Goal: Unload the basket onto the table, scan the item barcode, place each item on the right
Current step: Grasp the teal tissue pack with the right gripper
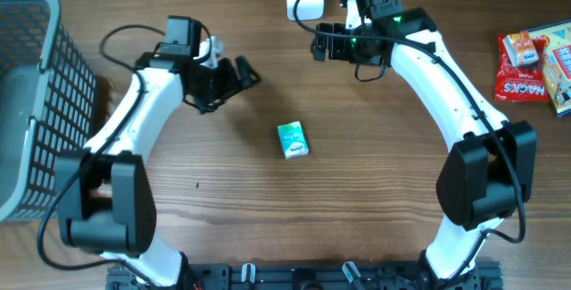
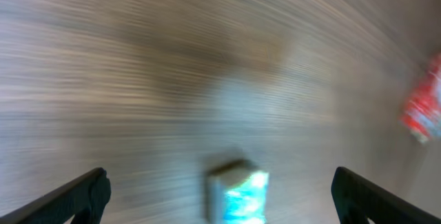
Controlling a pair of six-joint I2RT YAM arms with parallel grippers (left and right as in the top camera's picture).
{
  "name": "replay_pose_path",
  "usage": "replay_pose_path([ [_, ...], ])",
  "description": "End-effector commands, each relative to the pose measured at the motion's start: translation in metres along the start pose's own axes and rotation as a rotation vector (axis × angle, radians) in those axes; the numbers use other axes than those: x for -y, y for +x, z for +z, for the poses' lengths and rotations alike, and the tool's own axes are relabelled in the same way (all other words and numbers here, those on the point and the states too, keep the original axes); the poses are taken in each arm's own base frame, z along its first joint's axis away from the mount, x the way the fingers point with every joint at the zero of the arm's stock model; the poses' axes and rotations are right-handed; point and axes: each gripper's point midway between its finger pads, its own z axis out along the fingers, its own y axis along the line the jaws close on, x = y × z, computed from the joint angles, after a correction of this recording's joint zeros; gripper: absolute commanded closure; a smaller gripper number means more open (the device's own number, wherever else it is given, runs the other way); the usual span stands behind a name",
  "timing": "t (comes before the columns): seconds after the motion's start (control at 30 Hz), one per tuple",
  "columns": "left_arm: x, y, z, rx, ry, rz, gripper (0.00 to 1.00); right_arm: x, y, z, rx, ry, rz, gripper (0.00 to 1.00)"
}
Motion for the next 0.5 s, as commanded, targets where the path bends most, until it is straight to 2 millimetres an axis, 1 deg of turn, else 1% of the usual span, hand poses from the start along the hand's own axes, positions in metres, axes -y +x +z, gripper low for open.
replay_pose_path([
  [0.0,-0.068,-0.02,-0.019,0.169,-0.376,-0.132,0.0,-0.031,0.024,0.001,-0.135,-0.169,0.158,0.0],
  [0.03,-0.073,-0.02,-0.021,0.174,-0.403,-0.133,0.0,-0.044,0.031,0.0,-0.158,-0.22,0.095,0.01],
  [0.07,-0.075,-0.019,-0.021,0.174,-0.415,-0.134,0.0,-0.057,0.039,0.0,-0.174,-0.261,-0.005,0.0],
  [0.1,-0.076,-0.02,-0.021,0.182,-0.418,-0.152,0.0,-0.068,0.05,0.002,-0.19,-0.267,-0.096,0.0],
  [0.13,-0.08,-0.022,-0.024,0.211,-0.432,-0.227,0.0,-0.074,0.068,0.009,-0.211,-0.186,-0.16,0.0],
  [0.2,-0.088,-0.023,-0.027,0.225,-0.44,-0.309,0.0,-0.071,0.088,0.018,-0.219,-0.037,-0.226,0.0],
  [0.27,-0.096,-0.02,-0.031,0.21,-0.459,-0.329,0.0,-0.078,0.108,0.026,-0.235,0.009,-0.284,0.0],
  [0.3,-0.099,-0.016,-0.032,0.196,-0.469,-0.336,0.0,-0.083,0.122,0.03,-0.258,0.011,-0.31,0.0],
  [0.33,-0.101,-0.013,-0.032,0.181,-0.481,-0.329,0.0,-0.084,0.138,0.035,-0.282,0.031,-0.337,0.04],
  [0.37,-0.104,-0.01,-0.034,0.166,-0.498,-0.312,0.0,-0.082,0.149,0.04,-0.29,0.062,-0.34,0.2],
  [0.4,-0.112,-0.006,-0.038,0.164,-0.546,-0.309,0.0,-0.074,0.158,0.047,-0.283,0.118,-0.287,0.24],
  [0.47,-0.117,-0.007,-0.04,0.174,-0.56,-0.337,0.0,-0.062,0.174,0.059,-0.29,0.158,-0.189,0.41],
])
